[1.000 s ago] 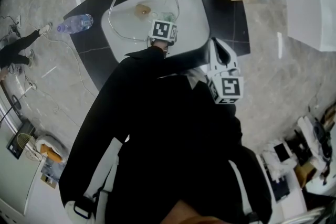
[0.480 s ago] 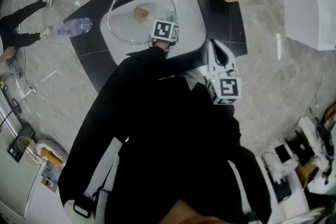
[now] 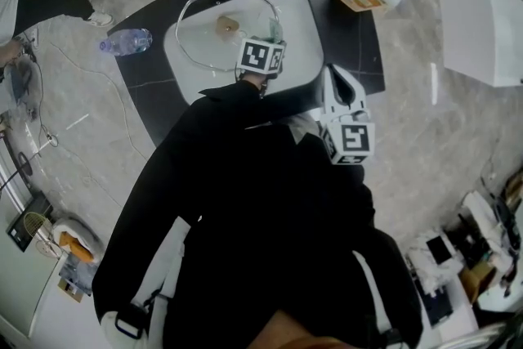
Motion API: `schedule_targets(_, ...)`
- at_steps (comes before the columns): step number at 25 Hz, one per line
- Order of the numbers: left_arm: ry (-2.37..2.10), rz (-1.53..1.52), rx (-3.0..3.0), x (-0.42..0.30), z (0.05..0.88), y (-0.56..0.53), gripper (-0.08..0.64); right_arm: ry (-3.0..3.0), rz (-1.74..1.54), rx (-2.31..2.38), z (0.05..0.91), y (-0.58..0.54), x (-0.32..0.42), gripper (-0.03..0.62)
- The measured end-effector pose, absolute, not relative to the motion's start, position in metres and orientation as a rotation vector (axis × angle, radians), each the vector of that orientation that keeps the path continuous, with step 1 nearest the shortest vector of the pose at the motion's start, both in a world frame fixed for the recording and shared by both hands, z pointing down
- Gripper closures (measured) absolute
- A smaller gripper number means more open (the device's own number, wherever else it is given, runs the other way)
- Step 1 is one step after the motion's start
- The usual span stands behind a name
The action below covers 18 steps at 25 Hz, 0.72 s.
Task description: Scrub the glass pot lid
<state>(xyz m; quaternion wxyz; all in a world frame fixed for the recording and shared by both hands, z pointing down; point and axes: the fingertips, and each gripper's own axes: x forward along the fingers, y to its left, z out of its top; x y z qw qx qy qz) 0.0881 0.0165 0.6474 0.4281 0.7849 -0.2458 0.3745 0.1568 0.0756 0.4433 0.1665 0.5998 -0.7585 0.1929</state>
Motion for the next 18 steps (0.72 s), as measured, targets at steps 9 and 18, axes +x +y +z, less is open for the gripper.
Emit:
schedule_targets(9, -0.693, 0.793, 2.038, 0.057, 0.584, 0.010, 0.503, -2.208, 0.488, 1.666, 0.424, 0.061, 0.131, 0.600)
schedule_targets(18, -0.866, 0.592, 2.116, 0.000, 0.515, 0.000, 0.503, -2.321, 0.460, 1.607, 0.393, 0.040, 0.086, 0.600)
